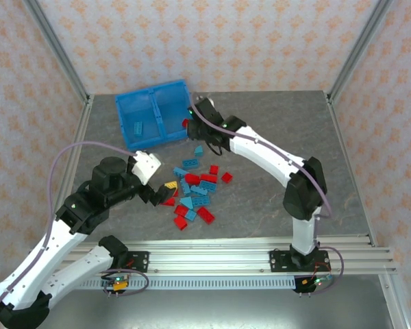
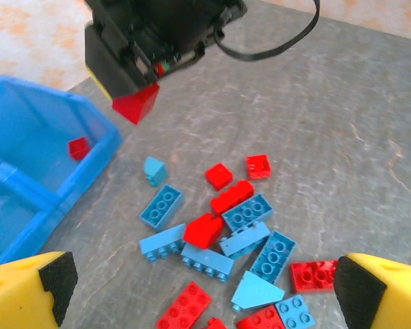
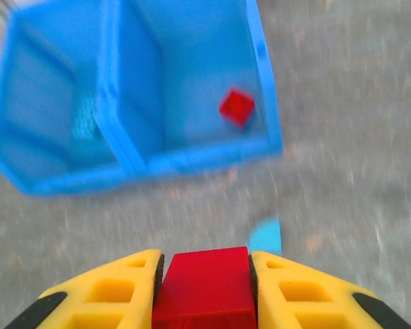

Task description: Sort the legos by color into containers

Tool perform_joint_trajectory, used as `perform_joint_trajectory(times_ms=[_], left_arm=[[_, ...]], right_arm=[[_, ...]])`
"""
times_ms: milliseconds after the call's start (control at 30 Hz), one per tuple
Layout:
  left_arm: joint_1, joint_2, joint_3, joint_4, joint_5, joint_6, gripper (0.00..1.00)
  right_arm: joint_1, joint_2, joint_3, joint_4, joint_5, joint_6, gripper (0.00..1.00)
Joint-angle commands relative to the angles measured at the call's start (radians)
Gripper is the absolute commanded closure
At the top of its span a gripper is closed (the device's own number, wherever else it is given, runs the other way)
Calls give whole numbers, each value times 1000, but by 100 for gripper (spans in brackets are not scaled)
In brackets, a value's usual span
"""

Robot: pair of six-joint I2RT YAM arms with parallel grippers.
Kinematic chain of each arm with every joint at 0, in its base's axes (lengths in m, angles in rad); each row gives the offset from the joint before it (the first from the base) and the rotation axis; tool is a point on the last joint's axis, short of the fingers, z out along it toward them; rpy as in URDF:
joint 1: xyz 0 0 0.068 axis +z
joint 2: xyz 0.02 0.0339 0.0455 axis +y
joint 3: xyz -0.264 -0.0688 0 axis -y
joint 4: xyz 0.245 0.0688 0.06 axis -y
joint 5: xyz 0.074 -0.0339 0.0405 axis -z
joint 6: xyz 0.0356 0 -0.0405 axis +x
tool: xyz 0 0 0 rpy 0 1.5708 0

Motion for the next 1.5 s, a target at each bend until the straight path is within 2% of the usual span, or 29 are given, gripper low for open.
perform_joint_trajectory(times_ms=[0,200,300,500,633,800,933,1033,1133,1300,1467], left_arm=[[-9,3,21,11,-145,-109,0],[-9,10,-8,17,-241,-299,0],[-10,21,-35,36,-282,-384,0],[-9,65,-50,17,-351,-501,0],[-10,75,-74,26,-364,-549,0],[-9,96,-92,33,-409,-610,0],[-9,142,-67,8,-427,-652,0],[-8,205,-35,-3,-412,-719,0],[-8,309,5,4,-372,-812,0],[0,505,52,121,-271,-890,0],[9,762,207,94,-227,-919,0]], right_arm=[[-11,156,188,17,105,-118,68],[-38,513,671,-84,61,-171,68],[-54,650,827,-91,28,-174,68],[-63,722,811,68,-67,-235,62],[-64,759,859,70,-87,-231,56],[-64,718,860,38,-91,-216,41],[-66,609,843,-58,-97,-218,41],[-71,444,730,-141,-111,-195,40],[-72,203,465,-145,-133,-197,37],[-74,-230,-19,-146,-226,-203,27],[-74,-527,-340,-244,-258,-154,12]])
